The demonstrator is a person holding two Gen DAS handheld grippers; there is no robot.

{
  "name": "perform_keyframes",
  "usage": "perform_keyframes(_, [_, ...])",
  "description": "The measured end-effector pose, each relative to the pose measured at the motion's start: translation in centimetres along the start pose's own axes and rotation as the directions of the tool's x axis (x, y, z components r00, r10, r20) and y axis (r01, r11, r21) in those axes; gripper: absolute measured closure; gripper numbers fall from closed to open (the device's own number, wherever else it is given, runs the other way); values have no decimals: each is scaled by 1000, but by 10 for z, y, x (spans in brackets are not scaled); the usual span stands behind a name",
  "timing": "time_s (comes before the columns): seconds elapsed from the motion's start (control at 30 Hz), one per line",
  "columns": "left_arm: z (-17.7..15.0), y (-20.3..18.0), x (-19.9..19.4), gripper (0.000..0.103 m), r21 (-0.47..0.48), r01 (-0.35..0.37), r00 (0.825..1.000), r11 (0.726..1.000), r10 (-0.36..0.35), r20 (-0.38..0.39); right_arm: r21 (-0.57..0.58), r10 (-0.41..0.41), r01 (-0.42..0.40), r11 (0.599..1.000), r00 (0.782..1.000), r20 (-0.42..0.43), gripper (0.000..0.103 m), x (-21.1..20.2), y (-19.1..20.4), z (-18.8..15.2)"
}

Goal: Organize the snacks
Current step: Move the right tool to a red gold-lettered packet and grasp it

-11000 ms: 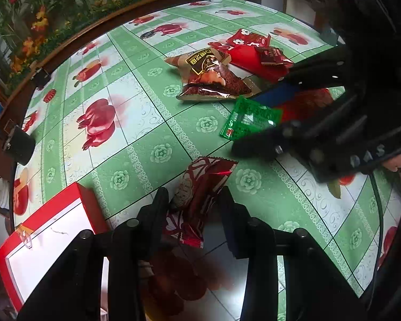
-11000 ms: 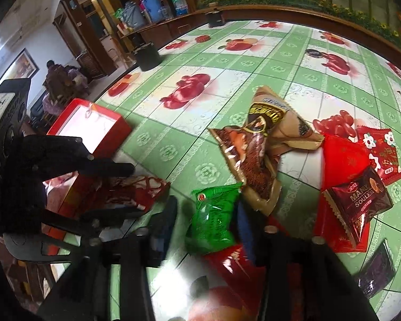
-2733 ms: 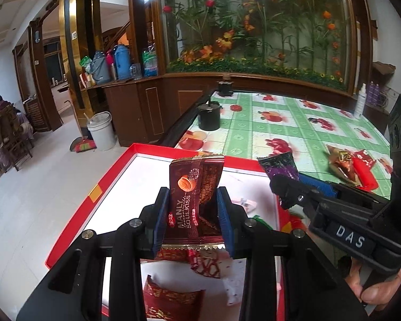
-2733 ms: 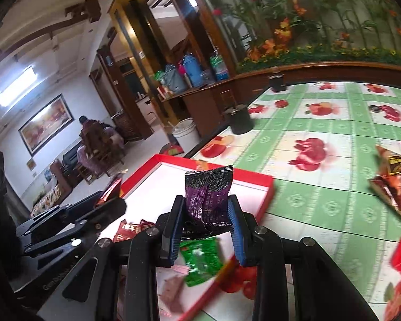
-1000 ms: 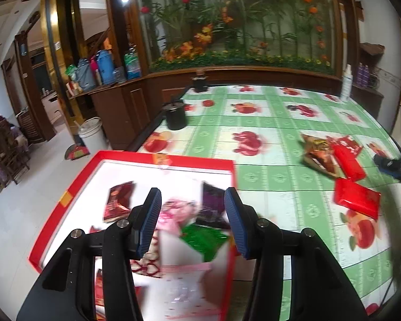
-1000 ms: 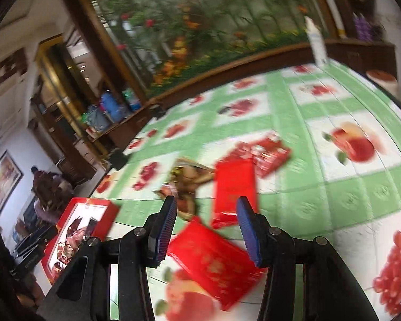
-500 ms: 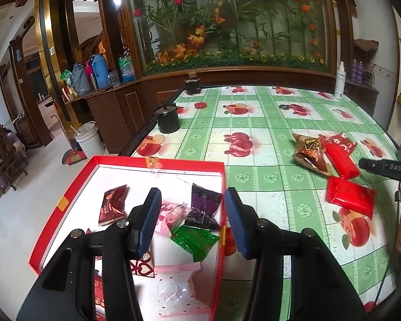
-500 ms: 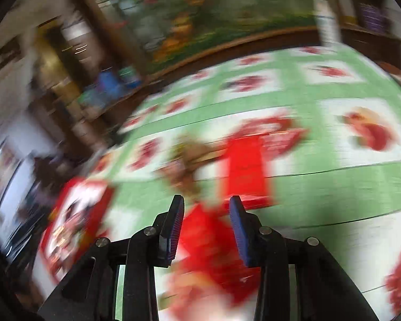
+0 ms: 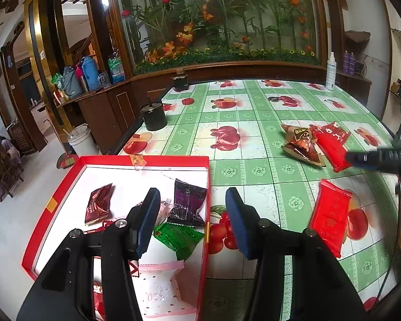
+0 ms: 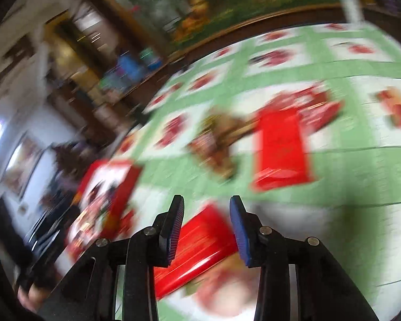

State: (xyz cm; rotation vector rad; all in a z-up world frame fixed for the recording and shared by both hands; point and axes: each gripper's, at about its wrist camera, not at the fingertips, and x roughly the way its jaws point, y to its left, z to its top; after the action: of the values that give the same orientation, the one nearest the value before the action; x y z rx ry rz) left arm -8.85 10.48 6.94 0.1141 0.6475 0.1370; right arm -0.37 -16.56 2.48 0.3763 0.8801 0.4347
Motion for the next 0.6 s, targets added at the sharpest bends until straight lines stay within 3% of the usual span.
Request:
perform_keyframes(0.07, [1, -1, 1, 54, -1, 3, 1000, 1000, -3, 0, 13, -124, 123, 992, 991, 41, 58, -6, -10, 5])
perform_keyframes(0.13, [1, -2, 2, 53, 4, 5, 1000, 1000, -5, -1, 19, -255, 254, 967, 965, 60, 52, -2, -12, 13])
perform_keyframes(0.27, [2, -9, 4, 53, 19, 10, 1000, 1000, -10, -6, -36, -342, 345, 938, 938, 55, 41, 9, -12, 26])
perform_keyframes(0.5, [6, -21, 6, 53, 48, 13, 1000, 999, -13, -7, -151, -455, 446, 882, 890, -25, 40, 64, 9, 27])
perform_keyframes(0.57, [7, -25, 7, 53, 55, 14, 1000, 998, -14, -6, -190, -498, 489, 852, 867, -2, 41, 70, 20, 22])
perform_keyframes(0.6, [8, -26, 8, 53, 59, 13, 1000, 998, -13, -6, -199, -498, 490, 849, 867, 7, 44, 70, 21, 23])
